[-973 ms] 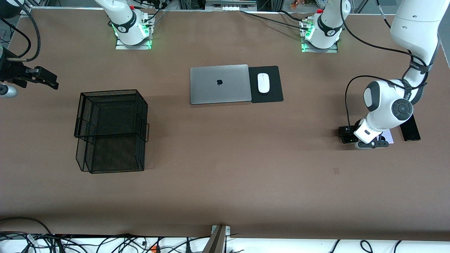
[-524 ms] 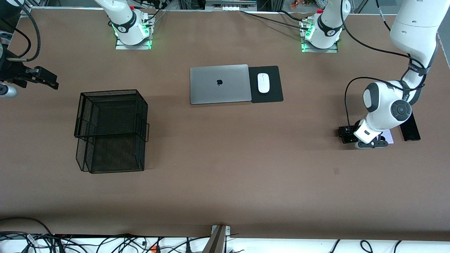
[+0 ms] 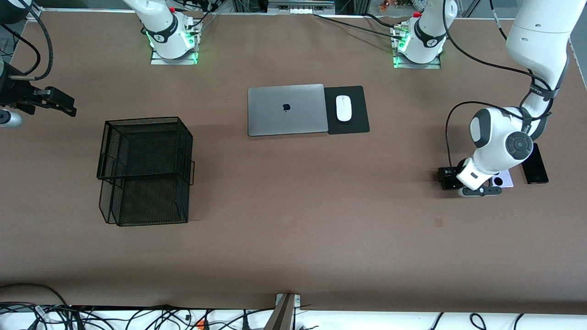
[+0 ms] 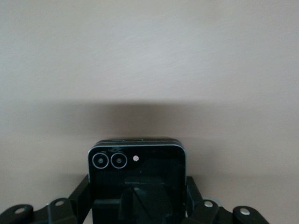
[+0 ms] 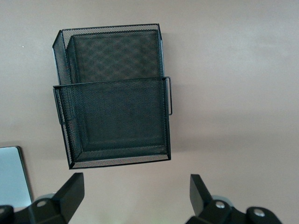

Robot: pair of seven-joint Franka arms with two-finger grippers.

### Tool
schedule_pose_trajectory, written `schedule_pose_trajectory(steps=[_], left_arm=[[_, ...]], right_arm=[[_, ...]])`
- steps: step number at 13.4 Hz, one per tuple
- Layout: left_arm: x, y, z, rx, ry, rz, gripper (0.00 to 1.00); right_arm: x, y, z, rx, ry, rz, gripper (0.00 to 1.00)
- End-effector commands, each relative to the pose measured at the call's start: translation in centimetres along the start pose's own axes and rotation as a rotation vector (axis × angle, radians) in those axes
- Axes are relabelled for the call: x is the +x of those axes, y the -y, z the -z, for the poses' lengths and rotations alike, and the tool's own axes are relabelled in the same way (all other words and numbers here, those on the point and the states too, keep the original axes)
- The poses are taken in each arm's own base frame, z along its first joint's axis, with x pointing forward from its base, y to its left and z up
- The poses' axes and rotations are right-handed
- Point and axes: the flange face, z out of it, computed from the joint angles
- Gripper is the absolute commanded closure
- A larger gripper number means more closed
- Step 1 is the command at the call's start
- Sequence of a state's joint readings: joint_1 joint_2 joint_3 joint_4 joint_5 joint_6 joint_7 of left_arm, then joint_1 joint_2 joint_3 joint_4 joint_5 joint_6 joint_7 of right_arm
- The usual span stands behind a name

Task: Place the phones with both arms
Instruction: 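Carry the black flip phone beside the laptop and release it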

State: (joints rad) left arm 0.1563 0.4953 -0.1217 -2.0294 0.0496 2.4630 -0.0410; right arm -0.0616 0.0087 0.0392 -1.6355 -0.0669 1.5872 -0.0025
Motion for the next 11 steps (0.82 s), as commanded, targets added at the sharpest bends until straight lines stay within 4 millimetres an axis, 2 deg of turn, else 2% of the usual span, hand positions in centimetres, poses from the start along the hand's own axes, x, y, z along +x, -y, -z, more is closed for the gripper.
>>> schedule_pose_trajectory(steps=[1,3,5,7,10,11], left_arm=[[2.3,-7.3,5.4,-0.028,0.022,-0.027,0.73],[3.1,-13.8,7.1,-0.045,0.007,-0.084,0.73],[2.4,-20.4,7.0,-0.053,-0.001,-0.119,0.73],[1.4,-26.4,5.5,-0.061,0.012,-0.115,0.73],[-1.5,-36.8,3.3,-0.070,0.018,-0.047,0.72],[-2.6,-39.5,1.7,-0.070,0.032,-0.035,0.72]], right_arm=[[-0.1,0.2,0.4,0.018,0.000,-0.010,0.00],[-0.1,0.2,0.4,0.018,-0.002,-0.010,0.00],[-0.1,0.2,0.4,0.018,-0.002,-0.010,0.00],[-0.1,0.2,0.4,0.019,-0.002,-0.010,0.00],[-0.1,0.2,0.4,0.019,-0.003,-0.010,0.00],[-0.1,0.2,0.5,0.019,-0.005,-0.010,0.00]])
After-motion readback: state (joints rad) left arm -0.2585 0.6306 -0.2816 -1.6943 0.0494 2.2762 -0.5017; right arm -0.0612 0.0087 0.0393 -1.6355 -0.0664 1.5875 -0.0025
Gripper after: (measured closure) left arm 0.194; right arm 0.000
